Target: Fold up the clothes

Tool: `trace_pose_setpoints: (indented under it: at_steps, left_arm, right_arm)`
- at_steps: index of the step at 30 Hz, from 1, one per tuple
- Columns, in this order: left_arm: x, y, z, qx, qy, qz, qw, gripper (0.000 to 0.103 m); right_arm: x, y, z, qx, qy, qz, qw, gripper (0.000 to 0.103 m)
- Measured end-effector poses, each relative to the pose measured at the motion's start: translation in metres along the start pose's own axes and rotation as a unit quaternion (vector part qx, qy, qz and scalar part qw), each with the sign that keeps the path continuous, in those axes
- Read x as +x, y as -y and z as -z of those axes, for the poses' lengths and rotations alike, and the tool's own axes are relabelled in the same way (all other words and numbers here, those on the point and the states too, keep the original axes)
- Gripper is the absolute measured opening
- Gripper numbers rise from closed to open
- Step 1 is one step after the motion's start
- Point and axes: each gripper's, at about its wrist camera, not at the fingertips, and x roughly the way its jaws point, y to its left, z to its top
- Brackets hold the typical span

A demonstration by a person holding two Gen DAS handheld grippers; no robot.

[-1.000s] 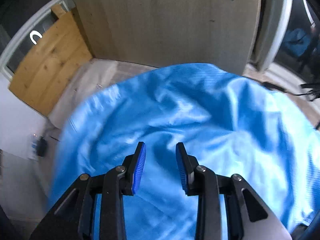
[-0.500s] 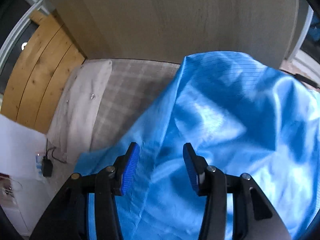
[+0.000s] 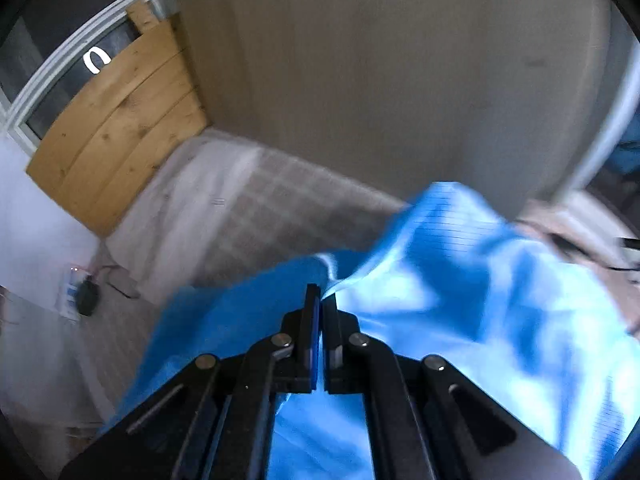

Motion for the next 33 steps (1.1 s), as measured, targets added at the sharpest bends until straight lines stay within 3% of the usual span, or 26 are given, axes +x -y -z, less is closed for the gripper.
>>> trace_pose_setpoints:
  at_steps: [1, 4, 7, 9, 12, 14, 18, 20, 25, 28, 30, 33]
  left_arm:
    - [0.013, 0.002, 0.006, 0.003, -0.017, -0.002, 0.9998, 0.013]
    - [0.042, -0.002, 0.023, -0.009, -0.064, 0.003, 0.9979, 0.013]
    - [0.04, -0.017, 0.031, -0.03, -0.064, 0.0, 0.9975, 0.015]
    - [0.033, -0.026, 0.035, -0.044, -0.052, -0.005, 0.9977, 0.021]
    - [0.038, -0.027, 0.041, -0.043, -0.058, -0.012, 0.9973, 0.025]
    - [0.049, -0.027, 0.039, -0.027, -0.066, -0.016, 0.9973, 0.025]
    - [0.066, -0.052, 0.003, -0.033, -0.02, -0.043, 0.9983, 0.028]
    - [0.072, -0.071, -0.016, -0.03, -0.002, -0.08, 0.9964, 0.028]
    - [0.099, -0.109, -0.038, -0.056, -0.007, -0.076, 0.9955, 0.03]
    - [0.122, -0.108, -0.038, -0.024, -0.02, -0.115, 0.9929, 0.032]
    - [0.117, -0.115, -0.033, -0.041, -0.013, -0.123, 0.9915, 0.031]
    - [0.098, -0.113, -0.022, -0.054, 0.016, -0.127, 0.9903, 0.027]
  right_arm:
    - [-0.002, 0.007, 0.008, -0.005, -0.01, 0.019, 1.0, 0.004]
    - [0.026, 0.013, 0.034, -0.042, -0.122, 0.105, 0.986, 0.011]
    - [0.011, 0.003, 0.045, -0.073, -0.114, 0.142, 0.981, 0.012]
    - [-0.007, -0.019, 0.041, -0.086, -0.08, 0.126, 0.985, 0.018]
    - [-0.005, -0.089, 0.032, -0.113, -0.062, 0.037, 0.991, 0.043]
    - [0.014, -0.139, 0.028, -0.141, -0.062, 0.007, 0.988, 0.044]
    - [0.072, -0.211, 0.028, -0.18, -0.086, 0.006, 0.98, 0.044]
    - [0.094, -0.22, 0.031, -0.166, -0.111, 0.002, 0.98, 0.044]
    - [0.126, -0.224, 0.026, -0.139, -0.14, 0.018, 0.98, 0.044]
    - [0.137, -0.224, 0.022, -0.135, -0.148, 0.028, 0.979, 0.044]
    - [0.139, -0.222, 0.017, -0.134, -0.144, 0.042, 0.98, 0.044]
    - [0.132, -0.219, 0.014, -0.12, -0.144, 0.017, 0.982, 0.044]
